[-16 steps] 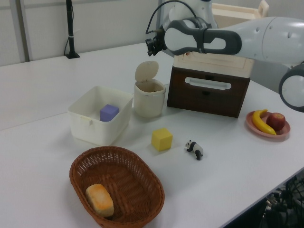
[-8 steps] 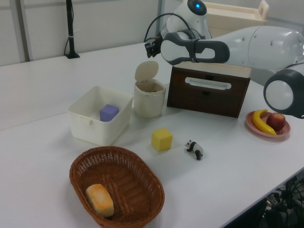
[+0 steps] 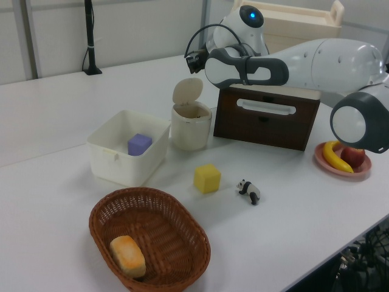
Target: Close the trash can
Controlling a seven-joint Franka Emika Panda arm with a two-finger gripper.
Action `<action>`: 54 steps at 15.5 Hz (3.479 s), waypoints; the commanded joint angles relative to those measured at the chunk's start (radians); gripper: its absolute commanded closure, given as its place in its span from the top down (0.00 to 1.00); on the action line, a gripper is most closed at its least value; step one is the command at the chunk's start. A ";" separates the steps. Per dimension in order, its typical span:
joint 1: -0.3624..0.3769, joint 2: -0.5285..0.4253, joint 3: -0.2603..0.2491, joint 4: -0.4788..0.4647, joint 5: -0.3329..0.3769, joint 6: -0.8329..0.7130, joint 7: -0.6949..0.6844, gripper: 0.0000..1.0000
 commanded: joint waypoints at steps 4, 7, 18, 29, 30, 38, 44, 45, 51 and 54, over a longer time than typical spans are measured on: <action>0.011 0.033 -0.018 0.037 -0.018 0.017 0.050 0.00; 0.013 0.036 -0.017 0.028 -0.018 0.014 0.050 0.00; 0.008 0.023 -0.014 -0.030 -0.013 -0.111 0.028 0.00; 0.016 0.029 -0.003 -0.101 -0.001 -0.302 -0.069 0.00; 0.017 0.031 -0.003 -0.109 -0.002 -0.299 -0.070 0.00; 0.028 0.094 -0.005 -0.101 -0.064 -0.208 -0.056 0.00; 0.025 -0.070 -0.003 -0.106 0.026 -0.424 -0.032 0.00; 0.027 -0.098 -0.003 -0.106 0.054 -0.481 -0.032 0.02; 0.053 -0.246 -0.002 -0.109 0.074 -0.913 -0.029 0.41; 0.048 -0.300 -0.003 -0.110 0.074 -1.041 -0.029 0.74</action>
